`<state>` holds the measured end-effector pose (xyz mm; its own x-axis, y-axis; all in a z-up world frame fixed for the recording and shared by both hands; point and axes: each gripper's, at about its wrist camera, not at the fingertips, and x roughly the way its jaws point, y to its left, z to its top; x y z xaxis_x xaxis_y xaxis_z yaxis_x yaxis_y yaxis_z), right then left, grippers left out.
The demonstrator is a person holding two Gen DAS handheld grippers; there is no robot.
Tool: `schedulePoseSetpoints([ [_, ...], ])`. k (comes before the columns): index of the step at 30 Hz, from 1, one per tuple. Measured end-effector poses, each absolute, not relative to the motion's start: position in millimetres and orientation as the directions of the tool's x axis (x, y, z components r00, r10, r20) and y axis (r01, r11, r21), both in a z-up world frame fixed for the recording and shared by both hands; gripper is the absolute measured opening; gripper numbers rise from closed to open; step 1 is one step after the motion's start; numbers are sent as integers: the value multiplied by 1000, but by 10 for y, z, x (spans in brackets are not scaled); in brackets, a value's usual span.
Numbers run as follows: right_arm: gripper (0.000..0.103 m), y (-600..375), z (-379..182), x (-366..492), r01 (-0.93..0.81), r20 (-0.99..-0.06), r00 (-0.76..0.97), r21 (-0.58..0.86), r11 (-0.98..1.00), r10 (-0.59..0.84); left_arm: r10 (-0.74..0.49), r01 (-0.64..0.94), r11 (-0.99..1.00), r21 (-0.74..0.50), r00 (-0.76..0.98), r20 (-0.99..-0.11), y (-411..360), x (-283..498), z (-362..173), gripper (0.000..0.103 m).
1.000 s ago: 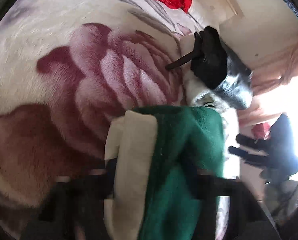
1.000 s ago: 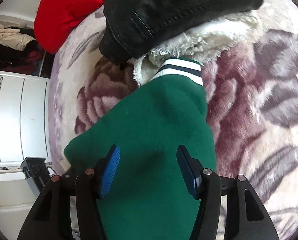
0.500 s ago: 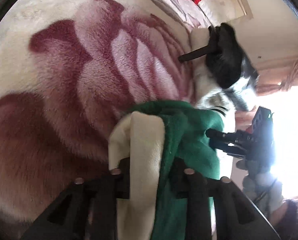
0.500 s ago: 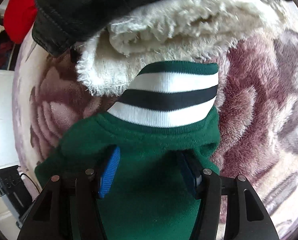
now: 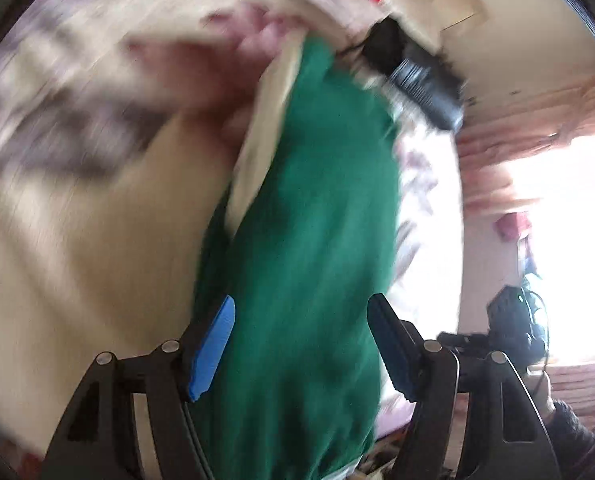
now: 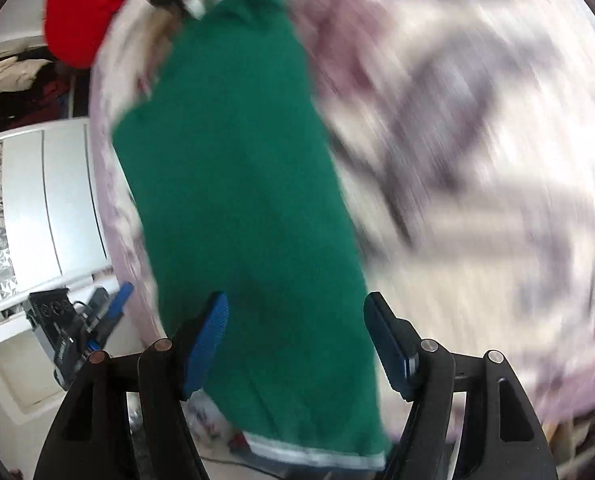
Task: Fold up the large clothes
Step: 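Lift the folded green jacket off the bed with both grippers holding the striped bands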
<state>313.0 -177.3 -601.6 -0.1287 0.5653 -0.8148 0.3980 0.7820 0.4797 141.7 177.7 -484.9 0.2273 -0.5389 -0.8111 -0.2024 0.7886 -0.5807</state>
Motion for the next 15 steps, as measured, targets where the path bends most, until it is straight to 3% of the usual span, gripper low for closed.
schedulePoseSetpoints([
  [7, 72, -1652, -6703, 1349, 544, -717, -248, 453, 706, 651, -421, -290, 866, -406, 12, -907, 1536, 161, -5323, 67],
  [9, 30, -1528, -6809, 1148, 541, -710, -229, 475, 694, 665, -346, -260, 906, -334, -2, -938, 1462, -32, -5396, 64],
  [10, 22, -1460, -6821, 1065, 546, -713, -201, 487, 681, 672, -324, -251, 915, -316, 9, -946, 1455, -90, -5392, 57],
  [11, 17, -1427, -6774, 999, 550, -726, -163, 495, 672, 668, -306, -249, 920, -304, 31, -952, 1474, -134, -5384, 24],
  [15, 15, -1393, -6653, 908, 542, -721, -110, 533, 649, 684, -359, -324, 870, -371, 99, -928, 1762, -240, -5432, 15],
])
